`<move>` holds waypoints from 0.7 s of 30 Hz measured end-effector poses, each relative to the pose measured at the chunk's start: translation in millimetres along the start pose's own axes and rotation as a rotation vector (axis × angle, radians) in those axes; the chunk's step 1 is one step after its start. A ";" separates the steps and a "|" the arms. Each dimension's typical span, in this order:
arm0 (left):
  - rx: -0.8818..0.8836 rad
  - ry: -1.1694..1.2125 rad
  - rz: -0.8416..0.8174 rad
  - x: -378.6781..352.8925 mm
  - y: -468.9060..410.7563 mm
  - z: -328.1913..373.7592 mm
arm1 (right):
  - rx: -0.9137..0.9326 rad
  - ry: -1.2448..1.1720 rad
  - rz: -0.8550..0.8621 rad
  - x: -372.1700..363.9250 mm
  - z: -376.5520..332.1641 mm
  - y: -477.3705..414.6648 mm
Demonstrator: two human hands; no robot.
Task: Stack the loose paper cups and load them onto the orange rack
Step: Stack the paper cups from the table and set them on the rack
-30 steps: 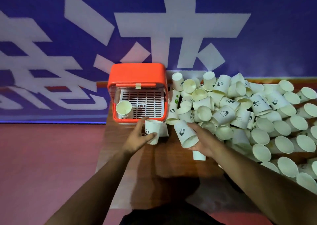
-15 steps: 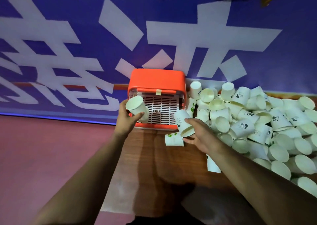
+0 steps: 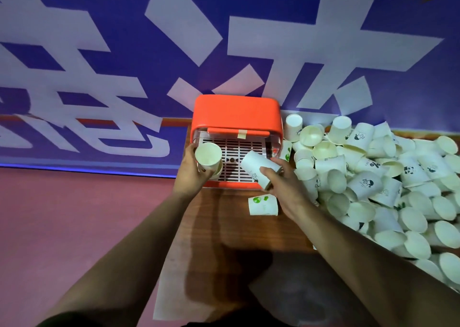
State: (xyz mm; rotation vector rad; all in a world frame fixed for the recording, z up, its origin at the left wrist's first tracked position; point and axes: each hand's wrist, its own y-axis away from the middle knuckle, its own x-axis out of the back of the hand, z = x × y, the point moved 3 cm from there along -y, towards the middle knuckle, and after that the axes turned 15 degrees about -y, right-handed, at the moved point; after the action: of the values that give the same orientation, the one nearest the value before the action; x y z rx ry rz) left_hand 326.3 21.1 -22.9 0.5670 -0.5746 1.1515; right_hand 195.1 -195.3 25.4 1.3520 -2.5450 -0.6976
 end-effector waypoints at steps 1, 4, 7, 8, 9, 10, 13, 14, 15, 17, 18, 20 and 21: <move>-0.021 -0.046 -0.010 -2.0 -0.3 -2.6 | 0.003 0.013 -0.010 -4.9 -1.0 -1.3; -0.040 -0.087 -0.033 -7.6 -3.6 -16.4 | 0.048 0.126 -0.021 -21.8 -5.9 -5.9; -0.058 -0.073 -0.091 -8.1 -8.9 -26.1 | 0.110 0.259 -0.043 -40.2 -10.1 -12.7; -0.083 -0.073 -0.119 -7.3 -9.5 -26.6 | 0.119 0.301 -0.055 -46.8 -9.7 -14.8; -0.101 -0.072 -0.147 -6.4 -9.7 -27.5 | 0.132 0.335 -0.060 -53.1 -8.5 -16.7; -0.117 -0.070 -0.172 -5.4 -9.6 -28.9 | 0.154 0.363 -0.057 -59.3 -7.1 -18.4; -0.104 -0.029 -0.250 -5.0 -11.4 -43.5 | 0.238 0.454 -0.051 -76.0 -5.4 -22.1; -0.079 -0.013 -0.275 -4.1 -12.3 -49.5 | 0.265 0.467 -0.063 -80.9 -5.2 -22.9; -0.043 0.007 -0.296 -3.8 -13.6 -56.3 | 0.297 0.482 -0.075 -85.5 -5.2 -23.3; 0.036 0.086 -0.328 -0.7 -13.7 -59.9 | 0.372 0.525 -0.084 -90.9 -5.4 -22.1; 0.065 0.143 -0.332 1.0 -13.0 -59.2 | 0.408 0.539 -0.083 -92.7 -5.1 -21.3; 0.127 0.240 -0.337 3.9 -11.0 -58.7 | 0.475 0.537 -0.087 -96.5 -6.4 -17.6; 0.151 0.266 -0.325 5.4 -10.8 -58.7 | 0.501 0.524 -0.090 -97.6 -6.7 -16.3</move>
State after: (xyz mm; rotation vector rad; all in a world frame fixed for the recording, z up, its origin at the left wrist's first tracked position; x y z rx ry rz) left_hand 345.6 61.2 -63.0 0.5995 -0.1589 0.9444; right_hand 265.4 -125.3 29.5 1.5354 -2.2985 0.2915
